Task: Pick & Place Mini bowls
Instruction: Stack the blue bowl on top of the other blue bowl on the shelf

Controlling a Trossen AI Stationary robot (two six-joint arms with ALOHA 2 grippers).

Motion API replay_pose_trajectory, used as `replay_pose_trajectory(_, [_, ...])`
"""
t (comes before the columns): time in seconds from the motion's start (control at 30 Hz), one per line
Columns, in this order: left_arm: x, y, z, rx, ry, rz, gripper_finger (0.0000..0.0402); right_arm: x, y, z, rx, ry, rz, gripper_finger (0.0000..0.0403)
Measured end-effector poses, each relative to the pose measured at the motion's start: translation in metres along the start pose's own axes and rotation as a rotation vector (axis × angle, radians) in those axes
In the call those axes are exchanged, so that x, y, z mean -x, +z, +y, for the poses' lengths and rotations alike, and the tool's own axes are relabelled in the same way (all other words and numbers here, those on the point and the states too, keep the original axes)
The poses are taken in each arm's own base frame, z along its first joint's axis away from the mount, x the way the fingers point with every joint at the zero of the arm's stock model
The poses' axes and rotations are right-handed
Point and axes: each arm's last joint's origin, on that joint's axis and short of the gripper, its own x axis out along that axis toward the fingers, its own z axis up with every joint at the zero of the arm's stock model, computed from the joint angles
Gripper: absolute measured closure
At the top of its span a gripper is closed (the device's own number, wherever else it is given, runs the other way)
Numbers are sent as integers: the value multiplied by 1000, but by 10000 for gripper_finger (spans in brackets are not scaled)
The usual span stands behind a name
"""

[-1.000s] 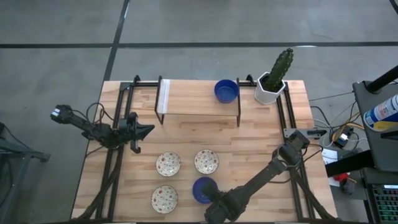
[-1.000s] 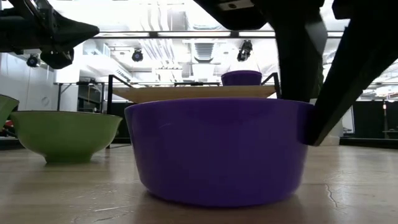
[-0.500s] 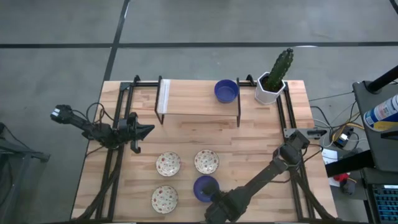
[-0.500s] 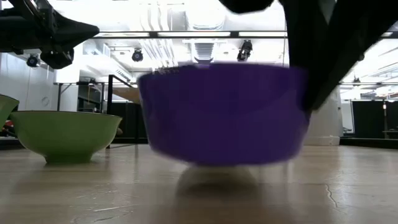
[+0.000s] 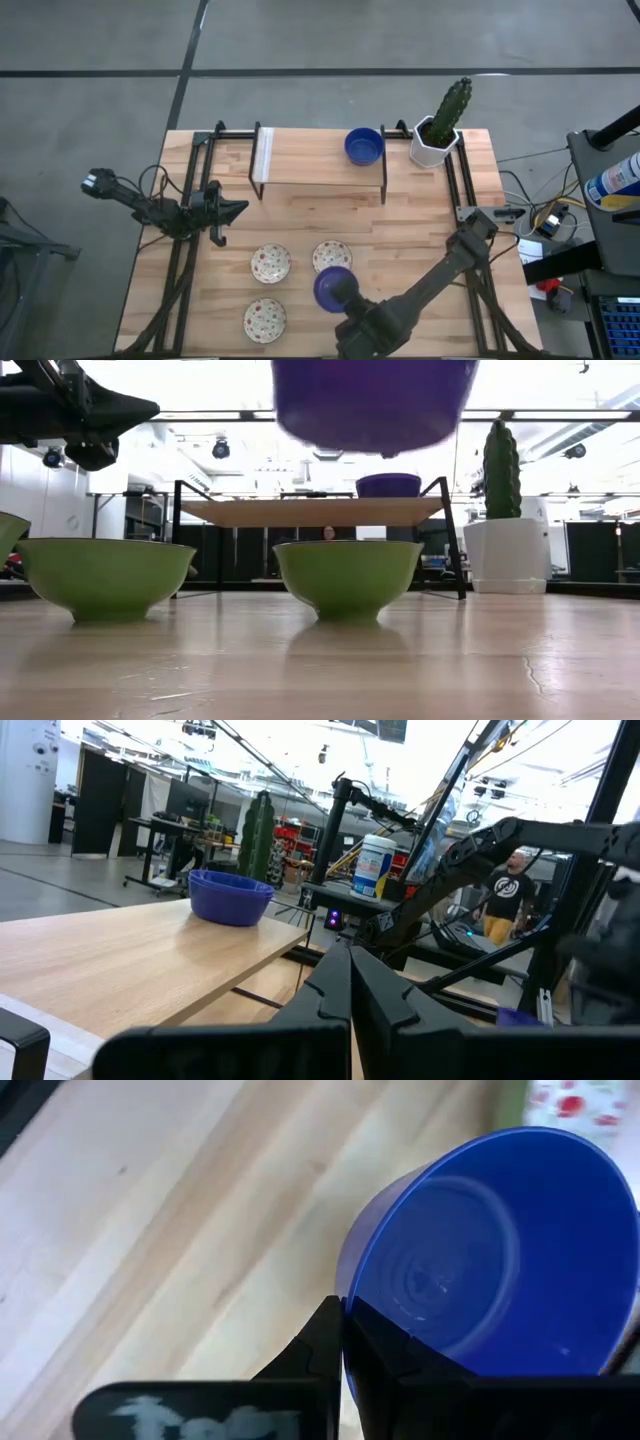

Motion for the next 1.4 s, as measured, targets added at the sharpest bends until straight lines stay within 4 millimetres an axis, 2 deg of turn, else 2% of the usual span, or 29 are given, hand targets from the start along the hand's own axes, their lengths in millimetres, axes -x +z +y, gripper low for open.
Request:
replay_pose_trajectory(0.27, [0, 0, 0, 0, 0, 0, 401, 45, -16, -28, -90, -46, -7, 394])
replay_pose_trajectory(0.5, [0, 0, 0, 0, 0, 0, 401, 83, -39, -58, -160, -118, -82, 394])
replay_pose_trajectory(0.83, [0, 0, 0, 0, 0, 0, 401, 126, -76, -106, -314, -379, -155, 394])
replay_pose_trajectory(1.1, [0, 0, 0, 0, 0, 0, 401, 135, -101, -147, -440, -455, -149, 394])
replay_pose_trajectory(1.4, [0, 0, 0, 0, 0, 0, 401, 117, -127, -201, -531, -514, -35, 394])
